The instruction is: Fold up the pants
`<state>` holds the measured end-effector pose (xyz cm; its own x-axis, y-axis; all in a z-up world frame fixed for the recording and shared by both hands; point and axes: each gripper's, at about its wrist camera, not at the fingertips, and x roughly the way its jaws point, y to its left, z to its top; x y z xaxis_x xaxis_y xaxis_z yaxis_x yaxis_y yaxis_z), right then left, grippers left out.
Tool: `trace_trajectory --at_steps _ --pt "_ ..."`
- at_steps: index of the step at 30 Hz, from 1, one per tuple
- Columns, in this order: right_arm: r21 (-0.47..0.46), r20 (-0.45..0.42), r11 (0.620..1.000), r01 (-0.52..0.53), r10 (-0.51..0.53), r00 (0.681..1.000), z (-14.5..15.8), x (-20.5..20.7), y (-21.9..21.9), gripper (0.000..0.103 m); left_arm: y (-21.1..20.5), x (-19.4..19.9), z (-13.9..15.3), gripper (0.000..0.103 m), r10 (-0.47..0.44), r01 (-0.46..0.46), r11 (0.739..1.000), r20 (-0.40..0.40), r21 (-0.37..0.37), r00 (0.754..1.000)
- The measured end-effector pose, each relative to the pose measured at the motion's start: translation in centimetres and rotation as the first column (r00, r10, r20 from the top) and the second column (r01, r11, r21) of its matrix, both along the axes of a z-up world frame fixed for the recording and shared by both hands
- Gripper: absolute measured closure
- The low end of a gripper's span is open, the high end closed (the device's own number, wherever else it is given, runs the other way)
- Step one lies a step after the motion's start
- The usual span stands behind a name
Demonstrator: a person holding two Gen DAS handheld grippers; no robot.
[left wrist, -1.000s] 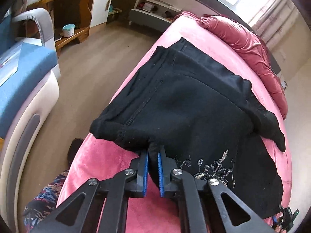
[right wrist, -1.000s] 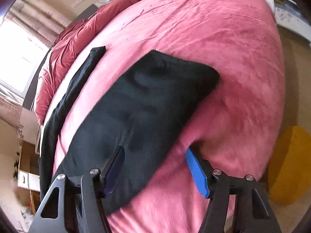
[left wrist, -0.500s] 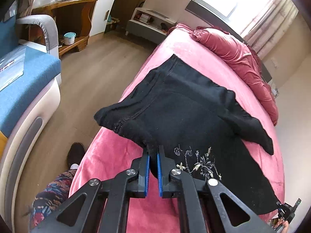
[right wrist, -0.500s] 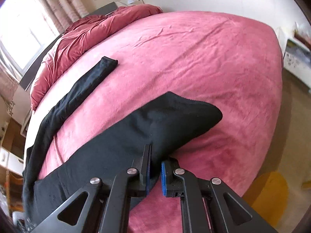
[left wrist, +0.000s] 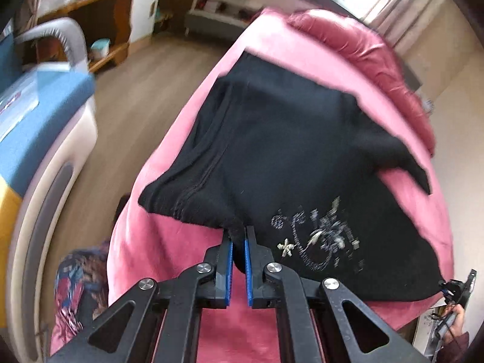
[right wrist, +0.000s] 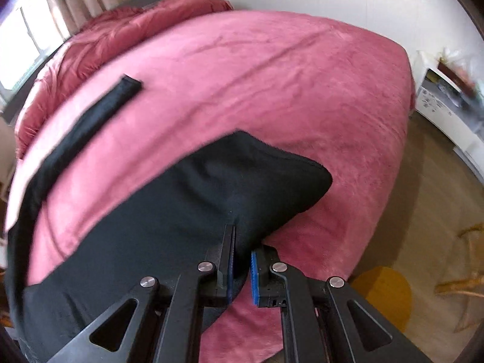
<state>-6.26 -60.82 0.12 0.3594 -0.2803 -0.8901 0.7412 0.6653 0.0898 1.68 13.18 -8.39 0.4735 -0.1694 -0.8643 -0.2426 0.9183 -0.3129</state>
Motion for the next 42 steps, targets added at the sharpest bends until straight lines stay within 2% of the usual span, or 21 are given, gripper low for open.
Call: trace_trajectory --at_steps 2,3,4,6,8,11,14,17,18,20,22,23,26,30,32,34,36,40,42 --pt "0.001 -0.022 1.0 0.01 -0.01 1.0 -0.6 -0.1 0.1 0.094 0.2 0.3 -0.8 0.089 0.018 -0.017 1.0 -0.047 0.008 0.999" --pt "0.002 -0.022 1.0 0.014 -0.014 1.0 -0.7 -0.1 0.2 0.093 0.5 0.4 -0.9 0.082 0.019 -0.018 1.0 -0.06 0.008 0.998" --pt "0.009 -0.013 1.0 0.018 -0.018 1.0 -0.7 -0.2 0.2 0.089 0.6 0.5 -0.8 0.077 0.022 -0.021 1.0 -0.063 0.017 0.998" --pt "0.002 -0.01 1.0 0.022 -0.022 1.0 0.0 -0.5 0.3 0.071 1.4 0.2 -0.3 0.076 0.028 -0.026 0.999 -0.059 0.024 0.998" --pt "-0.044 -0.012 0.999 0.007 -0.008 1.0 1.0 -0.6 0.9 0.056 2.2 -0.2 0.3 0.076 0.026 -0.023 0.999 -0.061 0.038 0.998" --pt "-0.118 0.011 0.992 -0.036 0.038 0.999 3.5 -0.4 2.7 0.053 3.1 -1.0 2.2 0.076 0.038 -0.037 0.994 -0.007 0.099 0.999" --pt "-0.116 0.055 0.982 -0.148 0.155 0.986 4.9 0.9 5.7 0.052 3.7 -0.7 3.7 0.075 0.03 -0.035 0.996 0.063 0.085 0.998" --pt "-0.066 0.084 0.939 -0.338 0.343 0.936 4.9 3.4 11.2 0.052 2.4 0.7 3.8 0.075 -0.041 0.036 0.997 0.082 0.061 0.996" --pt "-0.044 0.089 0.902 -0.429 0.431 0.898 4.5 4.6 14.1 0.052 1.7 1.2 3.6 0.075 -0.067 0.063 0.996 0.082 0.06 0.994" --pt "-0.008 0.099 0.843 -0.537 0.535 0.839 3.6 6.0 18.2 0.052 0.3 2.5 2.6 0.075 -0.121 0.117 0.99 0.054 0.08 0.991" --pt "0.054 0.123 0.764 -0.643 0.634 0.764 2.3 7.6 23.0 0.052 -0.9 3.6 1.3 0.075 -0.145 0.144 0.984 0.012 0.103 0.989" --pt "0.078 0.133 0.723 -0.686 0.674 0.726 1.6 8.2 25.5 0.052 -1.5 4.3 0.2 0.075 -0.158 0.16 0.979 -0.027 0.125 0.987" --pt "0.137 0.142 0.629 -0.765 0.752 0.643 -0.4 9.6 31.0 0.052 -1.8 5.0 -2.3 0.075 -0.146 0.16 0.972 -0.092 0.17 0.985" --pt "0.204 0.124 0.561 -0.803 0.798 0.589 -2.9 10.8 35.2 0.052 -1.3 5.5 -1.9 0.075 -0.134 0.146 0.974 -0.077 0.172 0.988" --pt "0.225 0.095 0.543 -0.809 0.814 0.573 -4.3 11.1 36.7 0.052 -0.8 6.4 -0.5 0.075 -0.131 0.135 0.978 -0.033 0.158 0.991" --pt "0.221 0.063 0.537 -0.814 0.825 0.562 -5.3 11.3 37.6 0.05 -0.3 7.9 1.1 0.071 -0.127 0.124 0.982 0.015 0.145 0.992" --pt "0.213 0.066 0.529 -0.821 0.831 0.553 -5.4 11.5 38.0 0.048 0.1 10.2 2.5 0.07 -0.123 0.115 0.984 0.052 0.136 0.991" --pt "0.202 0.085 0.526 -0.826 0.831 0.55 -4.3 12.0 37.7 0.047 0.8 15.8 3.8 0.069 -0.116 0.108 0.989 0.081 0.102 0.99" --pt "0.179 0.096 0.521 -0.834 0.835 0.542 -3.4 12.1 37.7 0.047 0.7 18.9 3.4 0.069 -0.115 0.108 0.991 0.081 0.083 0.99"
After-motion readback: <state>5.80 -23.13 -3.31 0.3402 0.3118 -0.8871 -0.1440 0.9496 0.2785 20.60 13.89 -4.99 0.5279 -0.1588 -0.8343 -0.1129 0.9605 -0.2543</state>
